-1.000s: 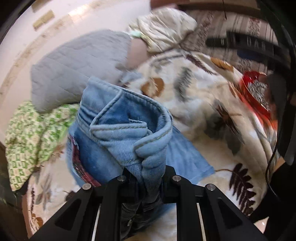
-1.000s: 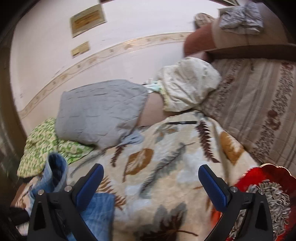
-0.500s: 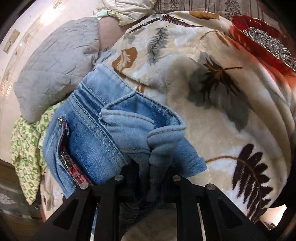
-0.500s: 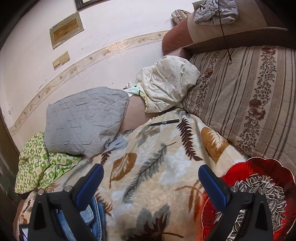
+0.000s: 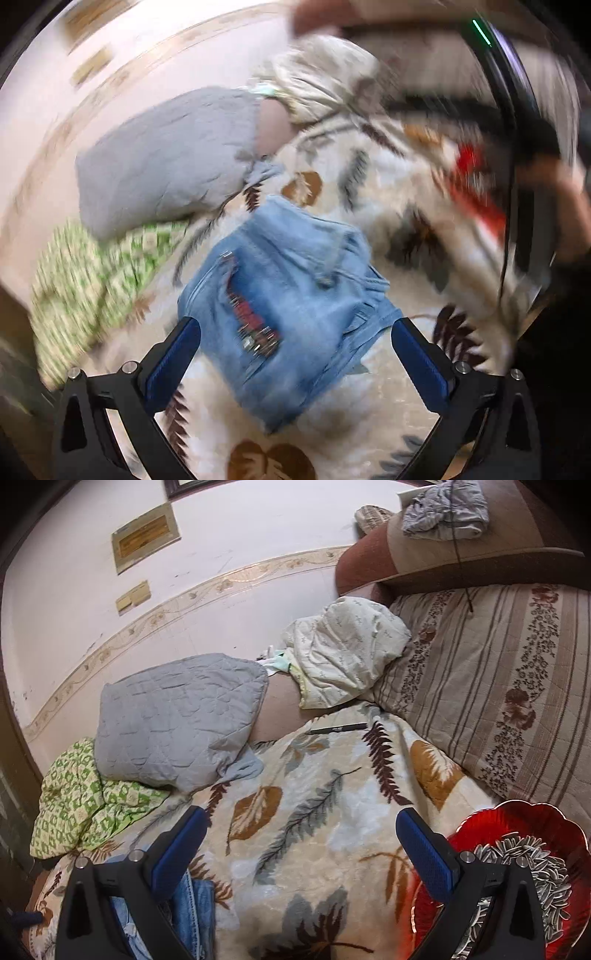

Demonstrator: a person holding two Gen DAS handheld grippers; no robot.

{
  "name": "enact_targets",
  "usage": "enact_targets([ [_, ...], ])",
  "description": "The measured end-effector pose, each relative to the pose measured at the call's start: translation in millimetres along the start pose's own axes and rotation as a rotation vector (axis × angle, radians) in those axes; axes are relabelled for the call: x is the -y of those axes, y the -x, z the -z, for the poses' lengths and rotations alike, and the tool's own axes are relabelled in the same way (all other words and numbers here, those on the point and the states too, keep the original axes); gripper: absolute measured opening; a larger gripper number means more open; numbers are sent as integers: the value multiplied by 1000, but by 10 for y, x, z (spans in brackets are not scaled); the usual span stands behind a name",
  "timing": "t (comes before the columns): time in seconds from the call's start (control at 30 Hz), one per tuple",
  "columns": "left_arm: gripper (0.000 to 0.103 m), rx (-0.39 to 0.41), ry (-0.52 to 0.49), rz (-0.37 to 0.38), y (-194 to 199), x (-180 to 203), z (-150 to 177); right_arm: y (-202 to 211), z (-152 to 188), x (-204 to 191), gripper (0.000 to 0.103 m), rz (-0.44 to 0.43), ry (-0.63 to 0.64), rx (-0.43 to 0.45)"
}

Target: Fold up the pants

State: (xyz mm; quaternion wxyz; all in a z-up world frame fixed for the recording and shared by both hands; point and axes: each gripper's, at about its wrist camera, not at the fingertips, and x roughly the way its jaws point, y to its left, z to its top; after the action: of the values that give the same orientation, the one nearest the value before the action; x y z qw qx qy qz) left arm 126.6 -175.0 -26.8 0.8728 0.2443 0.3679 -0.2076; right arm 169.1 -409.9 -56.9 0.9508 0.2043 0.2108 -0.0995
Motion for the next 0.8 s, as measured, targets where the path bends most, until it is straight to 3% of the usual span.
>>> enact_targets([
  [0.13,103,15,288,117,-46,-637,169,-22,44,-247,103,-71,59,-59],
  [0.23,103,-9,455,104,-220,-997,390,-57,115,-486,103,-145,127,-143],
  [0.4,103,-49,474,-115,-492,-1178,550,-139,310,-843,103,-219,211,-268],
  [0.43,103,-51,477,-128,-502,-1201,578,-148,351,-883,103,-225,221,-281],
  [0.6,103,-45,532,-83,-623,-1283,598,-310,537,-1106,103,-278,239,-413],
  [0.8,103,-27,571,3,-777,-1381,555,-536,612,-1123,103,-271,207,-511],
])
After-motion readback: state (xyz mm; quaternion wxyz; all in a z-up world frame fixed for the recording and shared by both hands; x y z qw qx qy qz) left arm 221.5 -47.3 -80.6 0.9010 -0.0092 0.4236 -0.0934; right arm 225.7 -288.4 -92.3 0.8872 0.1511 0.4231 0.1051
